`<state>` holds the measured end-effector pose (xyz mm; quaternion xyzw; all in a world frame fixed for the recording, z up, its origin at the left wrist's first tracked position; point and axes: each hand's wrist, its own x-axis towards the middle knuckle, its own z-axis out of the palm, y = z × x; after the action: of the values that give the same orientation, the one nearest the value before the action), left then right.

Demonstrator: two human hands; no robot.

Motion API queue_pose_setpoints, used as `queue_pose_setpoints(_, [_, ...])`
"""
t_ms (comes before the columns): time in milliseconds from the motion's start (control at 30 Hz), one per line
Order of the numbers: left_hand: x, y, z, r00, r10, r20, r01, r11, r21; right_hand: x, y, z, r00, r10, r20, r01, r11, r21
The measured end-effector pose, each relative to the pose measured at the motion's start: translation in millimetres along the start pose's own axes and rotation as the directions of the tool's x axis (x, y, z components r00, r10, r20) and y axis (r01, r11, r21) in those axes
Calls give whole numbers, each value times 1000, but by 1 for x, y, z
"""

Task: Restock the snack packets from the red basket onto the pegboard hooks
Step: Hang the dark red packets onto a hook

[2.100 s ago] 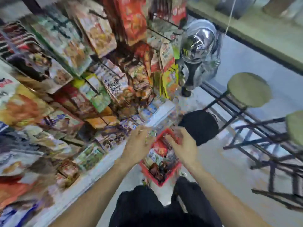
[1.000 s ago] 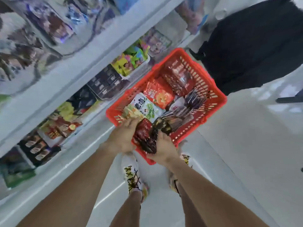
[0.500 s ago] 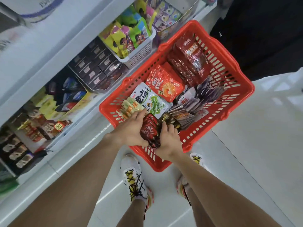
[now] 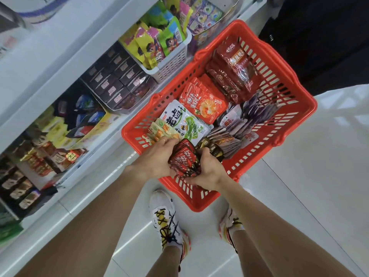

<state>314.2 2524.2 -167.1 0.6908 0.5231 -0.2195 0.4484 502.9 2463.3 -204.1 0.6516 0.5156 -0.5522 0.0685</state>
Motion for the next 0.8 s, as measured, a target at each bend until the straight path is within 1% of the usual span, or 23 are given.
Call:
queue_pose_setpoints(67, [0,0,1,1000,2,-1,-2,999,47,1,-2,0,999,-26,26,27,999,-38])
queue_pose_setpoints(133, [1,-1,2,1000,14,5,-14,998,62,3,-8,2,1000,-14,27,16,997,-76])
queue_pose_setpoints(267, [-1,-3,4,1000,8,-13,-7,1000,29,8,-17,5,1000,1,-9,-1,999,-35])
queue_pose_setpoints(467, [-10,-1,-2,999,10,-47,-13,997,-81,-4,-10,-10,1000,-8,28,4,986,168])
queue_pose_setpoints(567, [-11,-2,-4,999,11,-38,-16,990,-142,-6,-6,-18,996,4,91,-30,959,281])
queue_pose_setpoints(700, [-9,-6,-4,999,9,-32,-16,970,-244,-1,-3,-24,982,12,191,-98,890,446])
queue_pose_setpoints(767, [-11,-3,-3,999,3,-52,-22,925,-380,-2,-3,-32,976,7,217,-120,850,513])
queue_pose_setpoints(800, [-13,0,-3,997,-19,-76,-20,878,-479,-4,-3,-37,975,-2,221,-122,828,547])
